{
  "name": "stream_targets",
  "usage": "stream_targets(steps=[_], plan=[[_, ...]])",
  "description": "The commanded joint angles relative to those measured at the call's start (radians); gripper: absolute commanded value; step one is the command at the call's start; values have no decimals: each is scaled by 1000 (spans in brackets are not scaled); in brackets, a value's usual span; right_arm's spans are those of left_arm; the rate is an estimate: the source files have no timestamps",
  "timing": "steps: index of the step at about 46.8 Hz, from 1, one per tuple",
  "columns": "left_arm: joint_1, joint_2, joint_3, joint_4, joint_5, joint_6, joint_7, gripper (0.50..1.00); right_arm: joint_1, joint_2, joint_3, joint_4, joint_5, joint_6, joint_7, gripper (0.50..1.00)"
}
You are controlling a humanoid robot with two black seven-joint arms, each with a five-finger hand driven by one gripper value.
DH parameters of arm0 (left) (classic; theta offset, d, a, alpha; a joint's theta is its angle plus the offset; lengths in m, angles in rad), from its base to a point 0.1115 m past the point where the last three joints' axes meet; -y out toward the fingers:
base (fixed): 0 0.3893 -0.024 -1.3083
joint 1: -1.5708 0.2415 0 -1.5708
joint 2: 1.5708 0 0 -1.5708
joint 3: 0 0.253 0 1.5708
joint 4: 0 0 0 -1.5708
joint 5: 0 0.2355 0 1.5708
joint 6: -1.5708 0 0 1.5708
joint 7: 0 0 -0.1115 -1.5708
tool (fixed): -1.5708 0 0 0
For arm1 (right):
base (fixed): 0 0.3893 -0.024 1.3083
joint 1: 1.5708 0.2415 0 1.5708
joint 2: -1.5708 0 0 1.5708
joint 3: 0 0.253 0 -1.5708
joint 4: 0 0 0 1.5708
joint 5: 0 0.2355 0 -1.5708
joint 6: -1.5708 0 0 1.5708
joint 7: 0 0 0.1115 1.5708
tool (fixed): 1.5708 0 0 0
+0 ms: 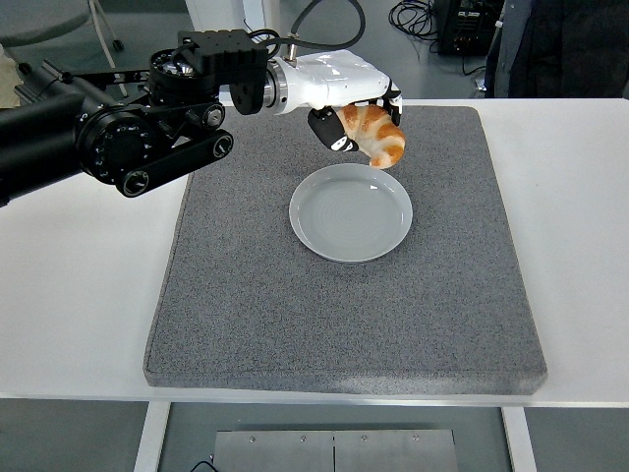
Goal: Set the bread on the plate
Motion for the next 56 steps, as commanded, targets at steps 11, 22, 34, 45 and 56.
stream_targets(steps=[11, 22, 34, 45, 56], plan=[[50, -61, 48, 31, 7, 5, 3, 500, 0, 0, 1, 0, -1, 0, 0, 1000], [91, -71, 69, 63, 18, 10, 1, 500, 0, 0, 0, 0, -1, 0, 0, 1000], [123, -69, 109, 112, 18, 40, -2, 500, 0, 0, 0, 0, -1, 0, 0, 1000], [156, -71, 134, 132, 16, 57, -13, 500, 0, 0, 0, 0, -1, 0, 0, 1000], [172, -69, 134, 141, 16, 68, -13, 500, 0, 0, 0, 0, 1, 0, 0, 1000]])
